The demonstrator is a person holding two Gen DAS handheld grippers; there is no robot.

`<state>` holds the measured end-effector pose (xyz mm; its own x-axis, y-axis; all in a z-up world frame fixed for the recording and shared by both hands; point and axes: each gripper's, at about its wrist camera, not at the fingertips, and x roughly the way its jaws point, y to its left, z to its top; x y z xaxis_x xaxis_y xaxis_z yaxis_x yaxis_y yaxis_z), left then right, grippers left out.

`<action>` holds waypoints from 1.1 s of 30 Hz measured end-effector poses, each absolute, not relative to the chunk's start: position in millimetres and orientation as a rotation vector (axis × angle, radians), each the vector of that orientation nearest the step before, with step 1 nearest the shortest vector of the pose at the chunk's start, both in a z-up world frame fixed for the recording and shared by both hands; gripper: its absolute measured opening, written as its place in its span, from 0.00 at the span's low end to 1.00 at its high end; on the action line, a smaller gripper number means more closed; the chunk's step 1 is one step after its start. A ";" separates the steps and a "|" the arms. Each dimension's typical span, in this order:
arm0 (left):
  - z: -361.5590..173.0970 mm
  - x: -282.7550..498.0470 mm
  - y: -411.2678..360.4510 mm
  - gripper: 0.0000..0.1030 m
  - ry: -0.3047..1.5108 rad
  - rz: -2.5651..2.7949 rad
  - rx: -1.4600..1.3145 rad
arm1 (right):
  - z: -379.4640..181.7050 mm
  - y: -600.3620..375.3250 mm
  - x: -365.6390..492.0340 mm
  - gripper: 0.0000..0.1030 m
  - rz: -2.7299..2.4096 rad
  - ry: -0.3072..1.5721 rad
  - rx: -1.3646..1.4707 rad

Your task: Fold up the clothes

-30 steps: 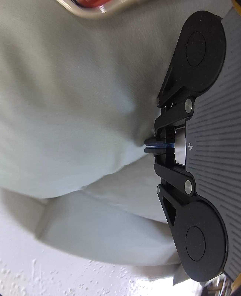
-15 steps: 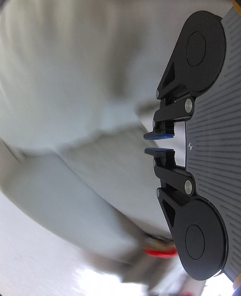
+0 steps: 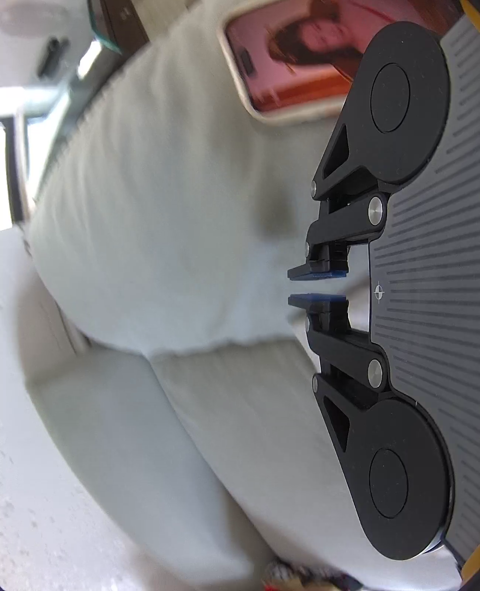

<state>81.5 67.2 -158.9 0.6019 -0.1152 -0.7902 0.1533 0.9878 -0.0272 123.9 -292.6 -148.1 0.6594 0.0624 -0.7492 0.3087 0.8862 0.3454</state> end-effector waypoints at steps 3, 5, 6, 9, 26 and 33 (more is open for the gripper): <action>-148.5 87.5 90.4 0.25 0.861 -0.133 -0.074 | -156.0 -285.4 124.7 0.34 -0.044 0.880 0.550; -148.0 105.4 114.8 0.24 0.847 -0.039 -0.166 | -163.5 -276.0 131.7 0.34 -0.001 0.899 0.600; -149.3 116.2 129.4 0.21 0.852 0.014 -0.224 | -165.9 -272.4 133.8 0.34 0.024 0.905 0.626; -155.5 143.5 167.6 0.18 0.874 0.116 -0.388 | -177.2 -259.6 134.2 0.34 0.158 0.962 0.720; -189.0 178.2 237.7 0.19 0.934 -0.062 -0.930 | -202.5 -220.7 129.7 0.28 0.284 1.085 0.727; -205.1 181.4 241.1 0.19 0.993 -0.104 -0.973 | -200.9 -220.0 127.5 0.28 0.278 1.089 0.710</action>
<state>181.4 241.1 -205.1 0.5772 -0.4836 -0.6581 -0.3360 0.5938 -0.7311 127.5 -220.0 -200.9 0.4564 0.5360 -0.7102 0.1294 0.7497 0.6490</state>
